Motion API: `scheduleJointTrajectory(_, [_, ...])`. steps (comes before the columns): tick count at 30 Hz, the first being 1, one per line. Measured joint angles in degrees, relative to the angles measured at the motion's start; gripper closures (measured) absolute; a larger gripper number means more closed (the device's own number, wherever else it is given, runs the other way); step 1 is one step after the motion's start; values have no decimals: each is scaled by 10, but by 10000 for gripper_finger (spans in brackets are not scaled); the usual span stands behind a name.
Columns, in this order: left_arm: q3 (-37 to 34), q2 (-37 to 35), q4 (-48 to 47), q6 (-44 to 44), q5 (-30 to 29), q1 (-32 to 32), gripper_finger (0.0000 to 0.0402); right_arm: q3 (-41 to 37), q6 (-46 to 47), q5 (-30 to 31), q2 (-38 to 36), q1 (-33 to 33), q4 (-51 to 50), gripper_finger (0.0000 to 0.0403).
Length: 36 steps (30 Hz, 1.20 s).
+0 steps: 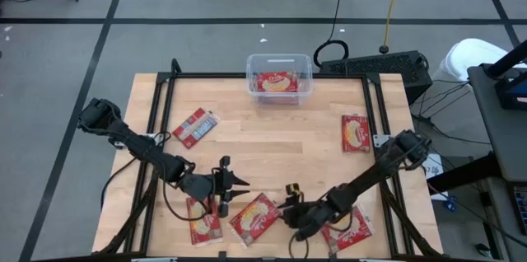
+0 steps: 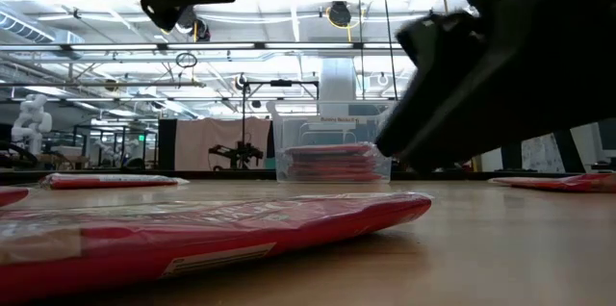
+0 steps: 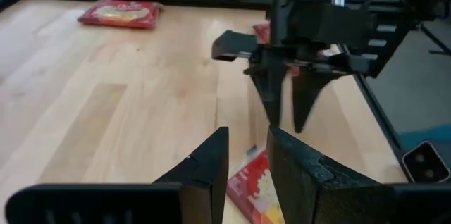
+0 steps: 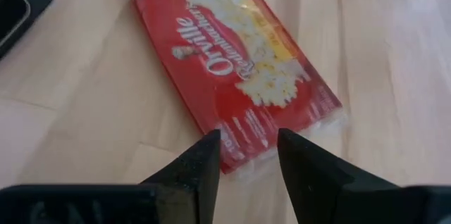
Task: Sort popcorn bags into baskets
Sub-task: Put the popcorn bags into the transparent bin
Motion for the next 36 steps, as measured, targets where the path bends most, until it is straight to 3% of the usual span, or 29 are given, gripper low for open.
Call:
scheduleJointTrajectory(16, [0,0,-15,-4,-5,5,300,8,-58,24,11,19,-27,193])
scheduleJointTrajectory(21, [0,0,-14,-5,-4,5,300,-31,-80,19,10,12,46,193])
scheduleJointTrajectory(28, [0,0,-13,-5,-4,5,300,-93,-113,-1,11,-3,145,237])
scheduleJointTrajectory(36, [0,0,-14,-25,-11,5,300,-116,-141,-14,10,-28,215,353])
